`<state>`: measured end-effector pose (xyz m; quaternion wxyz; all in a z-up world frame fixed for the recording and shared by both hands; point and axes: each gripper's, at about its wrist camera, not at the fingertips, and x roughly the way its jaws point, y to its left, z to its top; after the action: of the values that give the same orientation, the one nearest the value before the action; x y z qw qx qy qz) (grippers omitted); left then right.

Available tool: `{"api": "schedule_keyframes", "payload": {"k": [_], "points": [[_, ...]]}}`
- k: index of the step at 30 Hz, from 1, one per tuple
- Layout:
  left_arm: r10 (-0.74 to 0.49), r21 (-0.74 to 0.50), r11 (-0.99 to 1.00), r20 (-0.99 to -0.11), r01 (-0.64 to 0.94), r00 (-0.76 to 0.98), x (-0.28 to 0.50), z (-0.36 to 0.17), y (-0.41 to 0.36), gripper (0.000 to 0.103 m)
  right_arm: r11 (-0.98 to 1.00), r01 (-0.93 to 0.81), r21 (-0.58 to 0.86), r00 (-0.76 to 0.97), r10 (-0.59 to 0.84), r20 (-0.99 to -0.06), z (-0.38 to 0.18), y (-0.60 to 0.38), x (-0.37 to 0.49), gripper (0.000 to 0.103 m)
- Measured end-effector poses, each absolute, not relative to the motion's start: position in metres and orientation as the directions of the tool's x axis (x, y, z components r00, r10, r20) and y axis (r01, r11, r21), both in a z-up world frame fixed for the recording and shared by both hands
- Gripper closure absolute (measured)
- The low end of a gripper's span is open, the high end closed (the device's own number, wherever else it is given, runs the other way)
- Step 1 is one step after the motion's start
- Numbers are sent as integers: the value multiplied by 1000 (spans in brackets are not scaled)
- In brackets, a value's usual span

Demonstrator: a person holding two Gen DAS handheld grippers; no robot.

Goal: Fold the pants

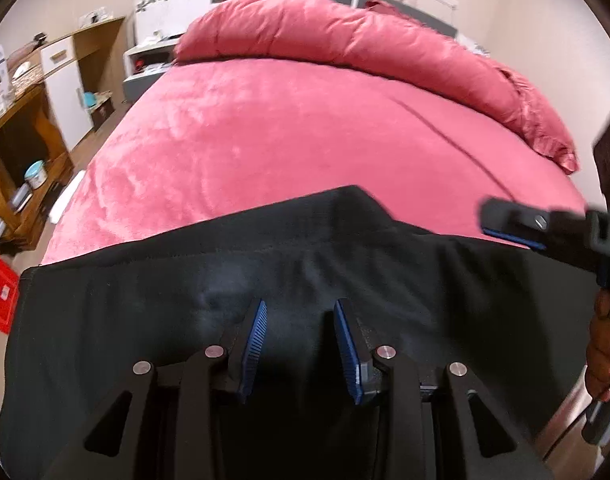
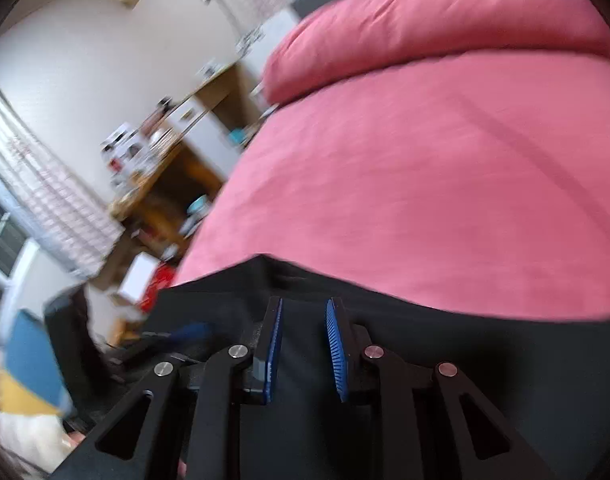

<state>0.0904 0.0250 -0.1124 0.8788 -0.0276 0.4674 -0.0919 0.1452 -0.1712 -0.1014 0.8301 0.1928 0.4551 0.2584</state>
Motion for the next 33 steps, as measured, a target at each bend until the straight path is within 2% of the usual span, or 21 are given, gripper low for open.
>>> {"api": "schedule_keyframes", "payload": {"k": [3, 7, 8, 9, 14, 17, 22, 25, 29, 33], "points": [[-211, -177, 978, -812, 113, 544, 95, -116, 33, 68, 769, -272, 579, 362, 639, -679, -115, -141, 179, 80], [-195, -150, 980, -823, 128, 533, 98, -123, 30, 68, 794, -268, 545, 265, 605, -751, -148, -113, 200, 79], [-189, -138, 981, -828, 135, 527, 100, -126, 28, 68, 786, -268, 557, 255, 616, -745, -153, -109, 201, 84], [-188, -134, 981, -830, 138, 526, 103, -127, 29, 68, 772, -278, 572, 251, 632, -733, -156, -105, 204, 95], [-171, -114, 984, -829, 138, 532, 125, -132, 27, 68, 837, -232, 496, 351, 548, -759, -152, -102, 222, 98], [-179, -128, 983, -828, 131, 532, 134, -141, 30, 67, 853, -213, 476, 351, 522, -777, -170, -104, 225, 98], [-157, -96, 986, -827, 139, 540, 132, -134, 26, 67, 798, -171, 578, 427, 588, -686, -154, -131, 211, 92], [-206, -161, 978, -809, 129, 551, 127, -120, 27, 67, 782, -170, 600, 544, 582, -604, -123, -165, 182, 88], [-251, -185, 968, -772, 171, 584, 121, -106, 14, 67, 845, -197, 496, 601, 504, -620, -103, -184, 132, 88], [-222, -101, 966, -796, 239, 564, 129, -116, -13, 67, 880, -248, 405, 563, 471, -679, -117, -183, 103, 89]]}}
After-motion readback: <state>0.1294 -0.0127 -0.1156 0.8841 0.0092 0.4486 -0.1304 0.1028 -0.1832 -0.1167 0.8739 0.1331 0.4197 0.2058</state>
